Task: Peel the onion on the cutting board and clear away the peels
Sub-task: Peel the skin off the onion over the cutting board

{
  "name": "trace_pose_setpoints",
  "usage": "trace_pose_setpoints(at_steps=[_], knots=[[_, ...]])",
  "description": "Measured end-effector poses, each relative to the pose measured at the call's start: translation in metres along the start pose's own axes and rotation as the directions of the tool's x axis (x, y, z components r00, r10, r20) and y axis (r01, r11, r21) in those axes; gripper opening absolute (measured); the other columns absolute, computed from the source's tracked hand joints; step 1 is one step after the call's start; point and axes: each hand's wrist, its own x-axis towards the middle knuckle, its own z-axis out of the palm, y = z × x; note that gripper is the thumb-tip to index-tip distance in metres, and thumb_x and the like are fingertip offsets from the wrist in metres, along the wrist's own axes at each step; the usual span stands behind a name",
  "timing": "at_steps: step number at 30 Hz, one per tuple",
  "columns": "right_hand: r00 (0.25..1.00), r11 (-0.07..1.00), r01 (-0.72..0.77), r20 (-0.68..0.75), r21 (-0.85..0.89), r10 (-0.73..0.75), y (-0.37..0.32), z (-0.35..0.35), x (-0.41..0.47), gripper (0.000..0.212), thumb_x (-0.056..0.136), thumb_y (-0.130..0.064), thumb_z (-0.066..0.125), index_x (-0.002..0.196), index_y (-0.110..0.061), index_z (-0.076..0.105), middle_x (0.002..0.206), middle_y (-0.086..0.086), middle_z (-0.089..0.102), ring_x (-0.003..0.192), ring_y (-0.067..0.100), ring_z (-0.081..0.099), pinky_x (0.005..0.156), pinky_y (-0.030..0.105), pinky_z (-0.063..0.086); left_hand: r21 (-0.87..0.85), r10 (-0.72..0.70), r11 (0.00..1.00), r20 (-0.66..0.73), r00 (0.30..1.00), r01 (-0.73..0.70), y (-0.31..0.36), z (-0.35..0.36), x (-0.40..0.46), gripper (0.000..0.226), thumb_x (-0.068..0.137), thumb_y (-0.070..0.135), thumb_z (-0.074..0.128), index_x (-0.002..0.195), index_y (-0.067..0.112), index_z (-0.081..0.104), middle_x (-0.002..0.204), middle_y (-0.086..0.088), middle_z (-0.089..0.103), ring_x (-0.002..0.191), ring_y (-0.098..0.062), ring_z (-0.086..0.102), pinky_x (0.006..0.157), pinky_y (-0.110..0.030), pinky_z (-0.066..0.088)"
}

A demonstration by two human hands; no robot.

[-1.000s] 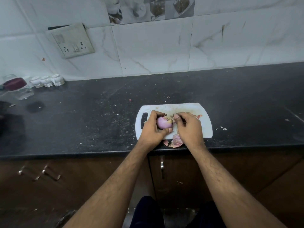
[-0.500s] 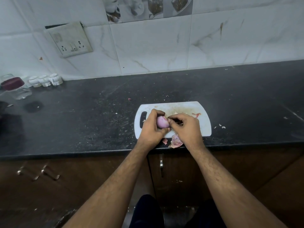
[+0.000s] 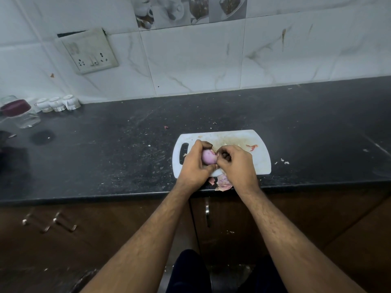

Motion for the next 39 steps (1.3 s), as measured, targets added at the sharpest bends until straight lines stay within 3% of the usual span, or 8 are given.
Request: trace_pose_setpoints(at_steps=[5, 12, 18, 26, 30, 33, 35, 39], knots=[[0.998, 0.998, -0.061, -0.024, 0.034, 0.061, 0.002, 0.000, 0.002, 0.011, 0.090, -0.014, 0.068, 0.099, -0.015, 0.075, 0.089, -0.006, 0.071, 0.082, 0.006, 0.065, 0.076, 0.025, 0.055, 0.003, -0.019, 1.000, -0.014, 1.000, 0.019, 0.000, -0.001, 0.000, 0.051, 0.080, 0.004, 0.086, 0.113, 0.022, 0.052, 0.115, 0.005, 0.062, 0.102, 0.000, 0.063, 0.088, -0.015, 0.051], [0.996, 0.997, -0.063, -0.068, 0.044, 0.066, 0.004, 0.000, 0.002, 0.024, 0.104, -0.016, 0.046, 0.117, -0.020, 0.067, 0.099, -0.004, 0.073, 0.093, 0.011, 0.067, 0.082, 0.027, 0.053, 0.024, -0.042, 0.999, -0.035, 0.999, 0.043, 0.000, -0.001, 0.000, 0.051, 0.079, 0.003, 0.086, 0.113, 0.020, 0.052, 0.110, 0.009, 0.063, 0.096, 0.010, 0.061, 0.083, -0.008, 0.048], [0.998, 0.999, -0.049, 0.045, 0.015, 0.048, 0.003, 0.003, 0.006, 0.025, 0.093, -0.046, 0.068, 0.104, -0.023, 0.066, 0.093, -0.012, 0.065, 0.085, 0.002, 0.061, 0.072, 0.017, 0.048, 0.031, -0.037, 0.999, -0.040, 0.999, 0.038, 0.000, -0.002, 0.001, 0.052, 0.077, 0.001, 0.087, 0.112, 0.017, 0.052, 0.107, 0.012, 0.060, 0.094, 0.013, 0.060, 0.083, -0.012, 0.051], [0.997, 0.997, -0.075, 0.013, -0.008, 0.075, 0.007, 0.002, 0.006, 0.009, 0.101, -0.024, 0.059, 0.100, -0.017, 0.063, 0.093, -0.005, 0.069, 0.086, 0.013, 0.063, 0.074, 0.026, 0.046, 0.058, -0.009, 0.998, -0.022, 1.000, 0.011, 0.001, -0.003, 0.000, 0.051, 0.078, 0.006, 0.087, 0.115, 0.016, 0.054, 0.110, 0.012, 0.061, 0.098, 0.007, 0.060, 0.086, -0.011, 0.048], [0.992, 0.995, -0.101, -0.075, -0.016, 0.099, 0.011, 0.002, 0.008, 0.013, 0.102, -0.017, 0.057, 0.111, -0.011, 0.065, 0.104, -0.001, 0.069, 0.093, 0.013, 0.062, 0.080, 0.021, 0.042, 0.055, -0.019, 0.998, -0.016, 1.000, 0.020, 0.001, -0.004, -0.001, 0.048, 0.080, 0.010, 0.087, 0.112, 0.021, 0.053, 0.110, 0.011, 0.063, 0.101, -0.001, 0.064, 0.087, -0.013, 0.051], [0.997, 0.998, -0.050, -0.058, 0.026, 0.051, 0.009, 0.000, 0.008, 0.032, 0.098, -0.006, 0.057, 0.128, -0.016, 0.061, 0.117, -0.005, 0.064, 0.102, 0.008, 0.060, 0.084, 0.010, 0.041, 0.051, -0.019, 0.998, -0.018, 1.000, 0.020, 0.002, -0.004, -0.001, 0.047, 0.081, 0.012, 0.086, 0.115, 0.021, 0.054, 0.113, 0.009, 0.064, 0.105, -0.004, 0.065, 0.090, -0.016, 0.052], [1.000, 0.999, -0.022, -0.020, 0.048, 0.023, 0.006, -0.001, 0.008, 0.032, 0.099, -0.013, 0.060, 0.131, -0.019, 0.062, 0.116, -0.010, 0.062, 0.099, 0.002, 0.058, 0.080, 0.002, 0.038, 0.053, -0.009, 0.999, -0.018, 1.000, 0.010, 0.001, -0.005, -0.001, 0.046, 0.082, 0.012, 0.084, 0.118, 0.019, 0.055, 0.114, 0.007, 0.064, 0.106, -0.005, 0.065, 0.090, -0.016, 0.052], [1.000, 0.994, 0.030, 0.005, 0.103, -0.031, 0.006, -0.001, 0.006, 0.017, 0.093, -0.025, 0.073, 0.108, -0.019, 0.076, 0.100, -0.012, 0.068, 0.090, -0.003, 0.062, 0.075, 0.003, 0.042, 0.069, 0.053, 0.996, -0.022, 0.998, -0.051, -0.002, -0.005, 0.000, 0.047, 0.077, 0.006, 0.078, 0.117, 0.017, 0.057, 0.117, 0.000, 0.062, 0.105, -0.007, 0.062, 0.085, -0.016, 0.051]])
